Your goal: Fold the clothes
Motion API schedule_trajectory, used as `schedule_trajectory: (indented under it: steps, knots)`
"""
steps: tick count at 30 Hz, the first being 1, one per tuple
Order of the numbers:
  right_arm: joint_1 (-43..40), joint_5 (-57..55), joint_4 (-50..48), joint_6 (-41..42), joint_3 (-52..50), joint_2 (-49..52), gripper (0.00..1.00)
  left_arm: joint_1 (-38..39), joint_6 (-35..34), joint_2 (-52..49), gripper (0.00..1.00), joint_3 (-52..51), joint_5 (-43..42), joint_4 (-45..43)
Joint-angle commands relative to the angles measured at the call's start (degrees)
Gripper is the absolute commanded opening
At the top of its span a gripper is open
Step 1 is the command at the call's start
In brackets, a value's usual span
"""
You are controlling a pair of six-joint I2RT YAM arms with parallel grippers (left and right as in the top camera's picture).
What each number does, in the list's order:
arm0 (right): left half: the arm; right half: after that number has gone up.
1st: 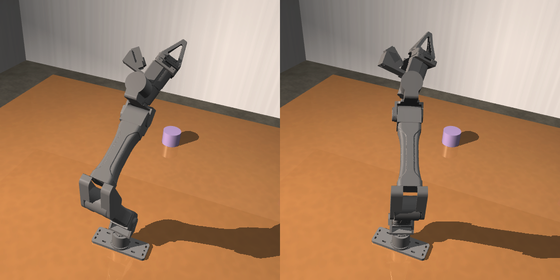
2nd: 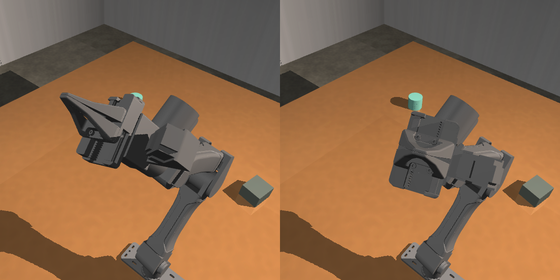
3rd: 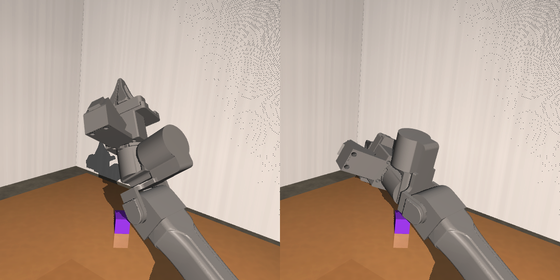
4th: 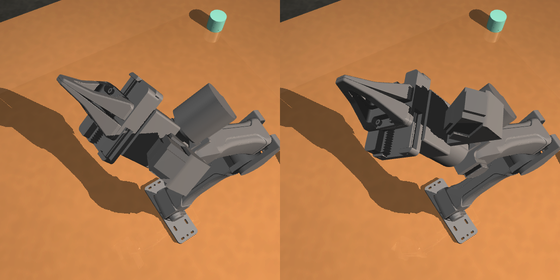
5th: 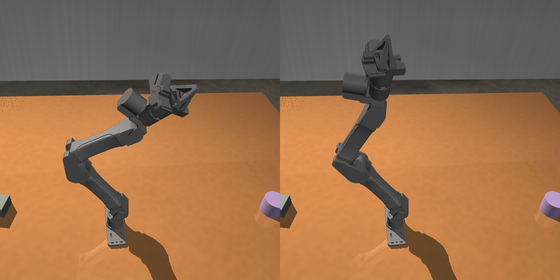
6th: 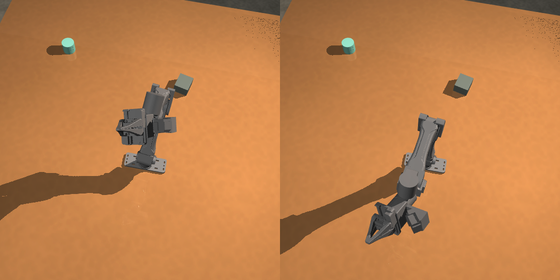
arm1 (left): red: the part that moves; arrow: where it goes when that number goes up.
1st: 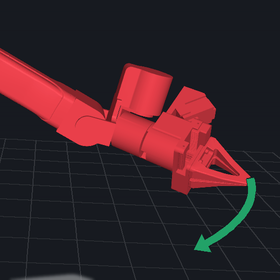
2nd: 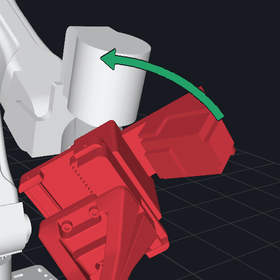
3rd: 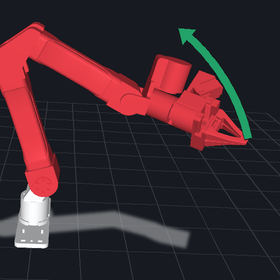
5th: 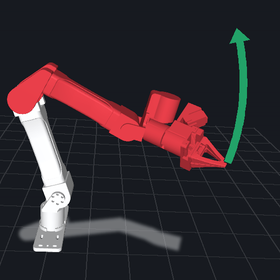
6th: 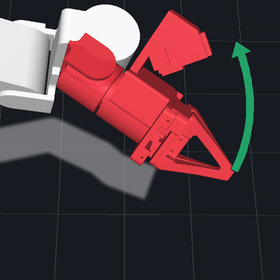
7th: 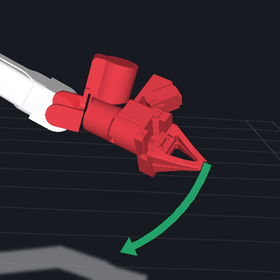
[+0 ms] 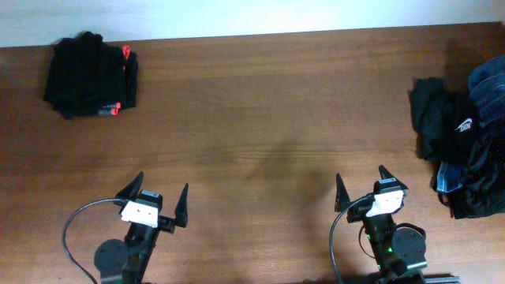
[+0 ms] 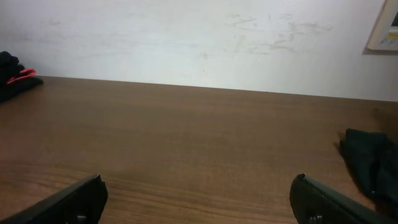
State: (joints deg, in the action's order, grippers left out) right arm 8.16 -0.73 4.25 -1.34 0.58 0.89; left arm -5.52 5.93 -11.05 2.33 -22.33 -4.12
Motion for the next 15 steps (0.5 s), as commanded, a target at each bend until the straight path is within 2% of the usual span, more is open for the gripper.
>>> schedule_trajectory:
  steps: [1,6,12,15]
  knots:
    - [-0.4,0.1,0.4,0.1,-0.3,-0.6,0.99,0.3,-0.3,1.7,0.99,-1.0,0.0,0.0]
    - [-0.4,0.1,0.4,0.1,-0.3,-0.6,0.99,2.2,-0.3,3.8,0.99,-1.3,5.9,1.8]
    - [-0.4,0.1,0.4,0.1,-0.3,-0.6,0.99,5.5,-0.3,9.2,0.99,-1.3,14.2,9.1]
    - [-0.4,0.1,0.4,0.1,-0.3,-0.6,0.99,6.2,-0.3,10.8,0.99,-1.3,16.9,9.1]
